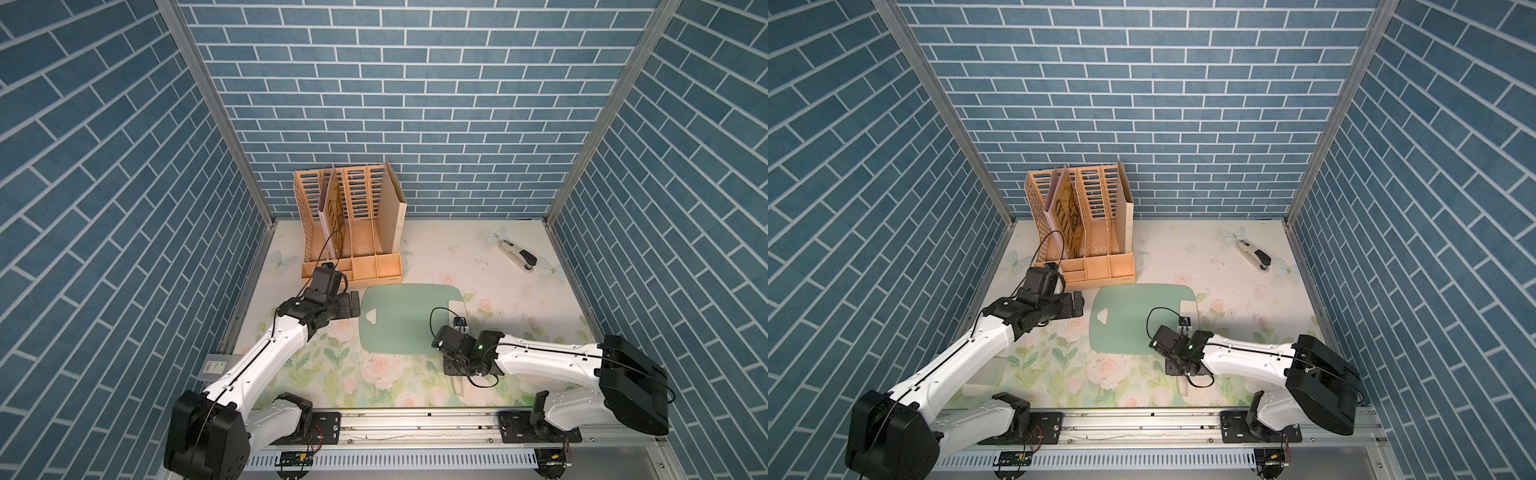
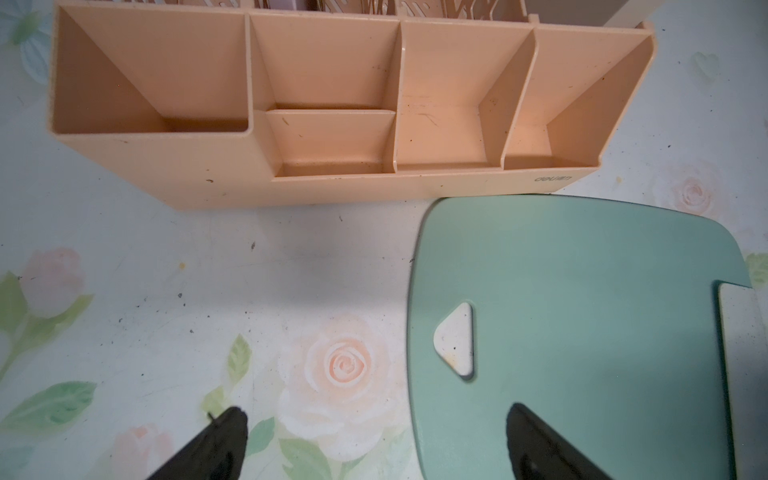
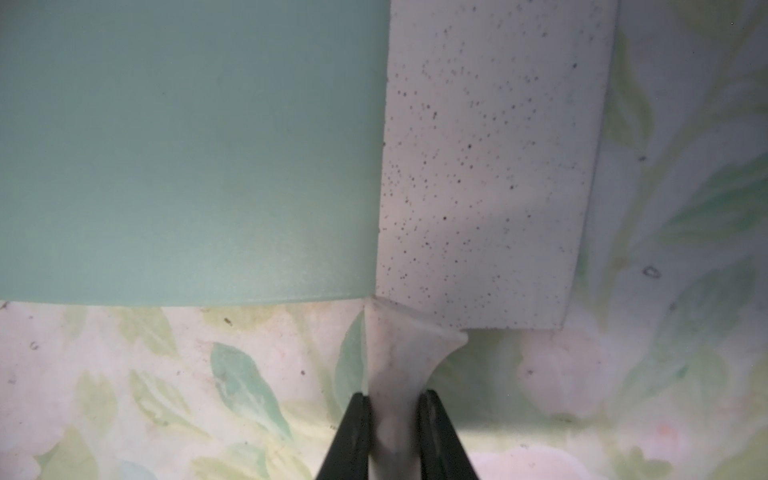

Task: Align the knife with the edge of the cutting board
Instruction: Place the knife at the edge of the cutting board.

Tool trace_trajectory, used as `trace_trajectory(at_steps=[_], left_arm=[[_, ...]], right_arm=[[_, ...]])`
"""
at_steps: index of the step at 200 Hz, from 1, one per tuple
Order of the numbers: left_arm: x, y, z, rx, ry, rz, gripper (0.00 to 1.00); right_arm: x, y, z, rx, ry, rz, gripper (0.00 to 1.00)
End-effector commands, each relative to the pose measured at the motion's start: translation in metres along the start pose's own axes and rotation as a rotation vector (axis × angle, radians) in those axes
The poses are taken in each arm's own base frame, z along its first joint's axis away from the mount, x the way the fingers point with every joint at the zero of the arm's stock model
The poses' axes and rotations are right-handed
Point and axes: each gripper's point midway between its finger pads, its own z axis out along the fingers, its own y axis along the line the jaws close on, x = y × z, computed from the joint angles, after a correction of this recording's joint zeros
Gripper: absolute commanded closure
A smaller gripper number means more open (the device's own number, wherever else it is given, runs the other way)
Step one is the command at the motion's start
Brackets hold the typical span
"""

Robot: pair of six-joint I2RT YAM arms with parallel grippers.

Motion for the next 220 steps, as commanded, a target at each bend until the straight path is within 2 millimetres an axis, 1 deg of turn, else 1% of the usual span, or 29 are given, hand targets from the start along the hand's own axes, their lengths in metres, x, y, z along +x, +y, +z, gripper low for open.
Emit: trace_trajectory(at_steps=[1, 134, 190, 220], left_arm=[[-0.0011, 0.0017, -0.0013, -0.001, -0.008, 0.001, 0.00], [-0.0010, 0.0024, -0.0009, -0.004, -0.009, -0.001, 0.00], [-0.0048, 0.0030, -0.0064, -0.003, -0.034, -0.004, 0.00], [-0.0035, 0.0027, -0.0046, -0.003, -0.027, -0.003, 0.00]], right_arm=[[0.0101, -0.0009, 0.0003, 0.018, 0.053, -0.003, 0.99], [0.0097, 0.0013, 0.0021, 0.015, 0.054, -0.010, 0.99], [0.0122, -0.0007, 0.0020, 0.016, 0.063, -0.014, 0.99], [0.0106, 0.0017, 0.0021, 0.019, 0.063, -0.023, 0.99]])
